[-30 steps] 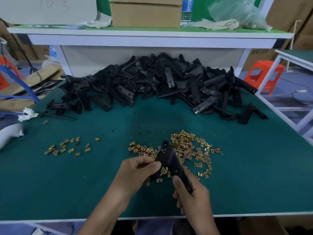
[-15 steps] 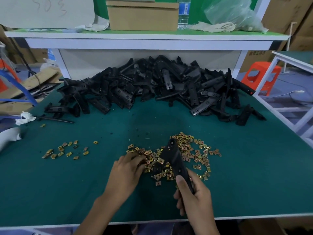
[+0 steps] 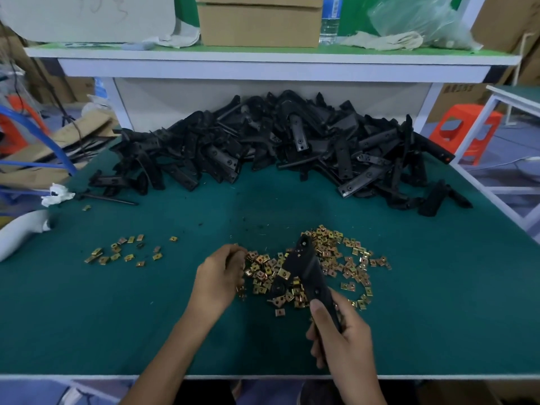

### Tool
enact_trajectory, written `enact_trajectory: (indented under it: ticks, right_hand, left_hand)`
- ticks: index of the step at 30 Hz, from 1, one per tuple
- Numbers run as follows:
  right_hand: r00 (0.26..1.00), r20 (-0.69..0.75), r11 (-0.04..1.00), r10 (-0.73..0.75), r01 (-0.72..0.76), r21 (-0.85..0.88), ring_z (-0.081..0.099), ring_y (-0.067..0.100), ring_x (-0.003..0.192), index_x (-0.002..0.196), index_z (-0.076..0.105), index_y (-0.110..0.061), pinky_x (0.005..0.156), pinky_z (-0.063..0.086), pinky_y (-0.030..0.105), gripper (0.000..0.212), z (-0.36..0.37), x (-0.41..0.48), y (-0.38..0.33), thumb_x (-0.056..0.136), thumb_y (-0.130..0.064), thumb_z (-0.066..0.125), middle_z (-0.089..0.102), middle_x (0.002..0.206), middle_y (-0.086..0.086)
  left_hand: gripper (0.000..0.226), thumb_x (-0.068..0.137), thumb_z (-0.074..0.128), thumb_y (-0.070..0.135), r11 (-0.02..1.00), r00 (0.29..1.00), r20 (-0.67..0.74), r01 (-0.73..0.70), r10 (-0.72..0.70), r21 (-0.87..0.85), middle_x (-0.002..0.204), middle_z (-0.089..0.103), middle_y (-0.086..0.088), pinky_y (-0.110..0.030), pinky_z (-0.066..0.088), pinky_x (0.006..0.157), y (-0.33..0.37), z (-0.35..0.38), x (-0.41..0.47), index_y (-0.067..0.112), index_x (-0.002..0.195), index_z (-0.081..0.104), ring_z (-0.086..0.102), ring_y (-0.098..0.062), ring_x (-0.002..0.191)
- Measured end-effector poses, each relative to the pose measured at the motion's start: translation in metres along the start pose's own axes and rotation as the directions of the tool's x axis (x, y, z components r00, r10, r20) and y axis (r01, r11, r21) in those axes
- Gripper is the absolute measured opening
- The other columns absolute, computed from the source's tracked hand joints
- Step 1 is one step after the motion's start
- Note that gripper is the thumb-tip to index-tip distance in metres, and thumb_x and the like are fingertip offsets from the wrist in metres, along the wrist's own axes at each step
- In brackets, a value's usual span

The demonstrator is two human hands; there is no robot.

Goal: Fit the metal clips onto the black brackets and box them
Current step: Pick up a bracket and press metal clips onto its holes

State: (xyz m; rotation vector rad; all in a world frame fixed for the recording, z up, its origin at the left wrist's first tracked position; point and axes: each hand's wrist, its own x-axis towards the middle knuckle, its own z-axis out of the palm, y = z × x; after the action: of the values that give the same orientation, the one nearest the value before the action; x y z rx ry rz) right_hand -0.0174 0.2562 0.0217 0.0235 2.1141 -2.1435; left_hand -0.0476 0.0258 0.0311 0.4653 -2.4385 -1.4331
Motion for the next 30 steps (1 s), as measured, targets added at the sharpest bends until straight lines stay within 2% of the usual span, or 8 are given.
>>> enact_trajectory:
  ticks: [2, 6, 10, 14, 17, 20, 25, 30]
  right_hand:
    - [1.000, 0.000, 1.000, 0.001, -0.001, -0.007, 0.053, 0.020, 0.046, 0.105, 0.066, -0.060, 0.041, 0.043, 0.030, 0.027, 0.000, 0.000, 0.000, 0.079, -0.056, 0.066, 0.064, 0.063, 0.013]
    - [1.000, -0.001, 1.000, -0.005, 0.005, -0.008, 0.053, 0.020, 0.045, 0.106, 0.066, -0.059, 0.040, 0.043, 0.029, 0.028, 0.000, -0.001, -0.001, 0.078, -0.056, 0.066, 0.064, 0.063, 0.013]
    - [1.000, -0.005, 1.000, -0.002, 0.002, -0.012, 0.053, 0.020, 0.045, 0.105, 0.065, -0.061, 0.040, 0.043, 0.029, 0.028, 0.001, -0.001, 0.000, 0.077, -0.057, 0.066, 0.065, 0.063, 0.013]
    - [1.000, 0.001, 1.000, -0.007, 0.007, -0.019, 0.053, 0.021, 0.046, 0.110, 0.067, -0.054, 0.040, 0.043, 0.029, 0.033, 0.000, -0.001, 0.000, 0.078, -0.057, 0.067, 0.065, 0.063, 0.012]
    - [1.000, 0.007, 1.000, -0.006, 0.006, -0.025, 0.053, 0.021, 0.046, 0.118, 0.065, -0.046, 0.040, 0.042, 0.030, 0.040, 0.000, -0.002, 0.001, 0.079, -0.055, 0.067, 0.064, 0.063, 0.013]
    - [1.000, 0.010, 1.000, -0.009, 0.009, -0.029, 0.053, 0.022, 0.046, 0.117, 0.065, -0.047, 0.040, 0.042, 0.030, 0.036, 0.000, -0.002, 0.001, 0.081, -0.052, 0.066, 0.064, 0.063, 0.013]
    - [1.000, 0.019, 0.999, -0.020, 0.021, -0.040, 0.054, 0.021, 0.046, 0.112, 0.066, -0.056, 0.040, 0.043, 0.030, 0.031, 0.001, -0.003, -0.001, 0.081, -0.052, 0.065, 0.065, 0.063, 0.013]
    - [0.999, 0.029, 0.998, -0.032, 0.033, -0.046, 0.054, 0.020, 0.046, 0.109, 0.065, -0.060, 0.041, 0.044, 0.030, 0.028, 0.001, -0.004, -0.001, 0.082, -0.054, 0.064, 0.064, 0.063, 0.012]
  left_hand:
    - [0.020, 0.106, 0.051, 0.016, 0.969, 0.994, 0.021, 0.114, -0.112, -0.218, 0.077, 0.064, -0.005, -0.042, 0.059, 0.067, 0.001, -0.001, 0.003, 0.016, 0.096, 0.068, 0.063, -0.013, 0.062]
    - [0.012, 0.102, 0.057, 0.006, 0.794, 0.954, 0.073, 0.284, -0.292, -0.537, 0.089, 0.064, -0.011, -0.026, 0.059, 0.069, 0.006, -0.003, 0.009, 0.003, 0.107, 0.067, 0.068, -0.014, 0.071]
    - [0.018, 0.093, 0.062, -0.006, 0.626, 0.930, 0.180, 0.351, -0.322, -0.696, 0.099, 0.071, -0.013, -0.021, 0.060, 0.075, 0.014, -0.010, 0.008, 0.002, 0.109, 0.068, 0.072, -0.017, 0.084]
    - [0.020, 0.090, 0.062, -0.012, 0.651, 0.950, 0.169, 0.304, -0.262, -0.695, 0.091, 0.073, -0.012, -0.020, 0.060, 0.074, 0.020, -0.012, 0.003, 0.001, 0.104, 0.071, 0.071, -0.017, 0.080]
    - [0.019, 0.094, 0.064, -0.001, 0.729, 0.967, 0.134, 0.253, -0.219, -0.637, 0.086, 0.071, -0.003, -0.017, 0.056, 0.073, 0.022, -0.012, 0.001, 0.008, 0.109, 0.073, 0.065, -0.010, 0.075]
    - [0.018, 0.098, 0.062, 0.010, 0.777, 0.975, 0.139, 0.222, -0.174, -0.589, 0.080, 0.066, 0.005, -0.019, 0.054, 0.074, 0.027, -0.011, -0.002, 0.019, 0.107, 0.076, 0.060, -0.005, 0.075]
    - [0.010, 0.096, 0.063, 0.002, 0.762, 0.980, 0.165, 0.193, -0.115, -0.618, 0.085, 0.075, -0.008, -0.024, 0.057, 0.070, 0.044, -0.007, -0.010, 0.010, 0.100, 0.068, 0.069, -0.016, 0.077]
    - [0.027, 0.095, 0.066, 0.005, 0.841, 0.982, 0.190, 0.098, 0.005, -0.531, 0.091, 0.077, -0.008, -0.027, 0.058, 0.079, 0.054, -0.006, -0.018, 0.029, 0.098, 0.076, 0.072, -0.019, 0.085]
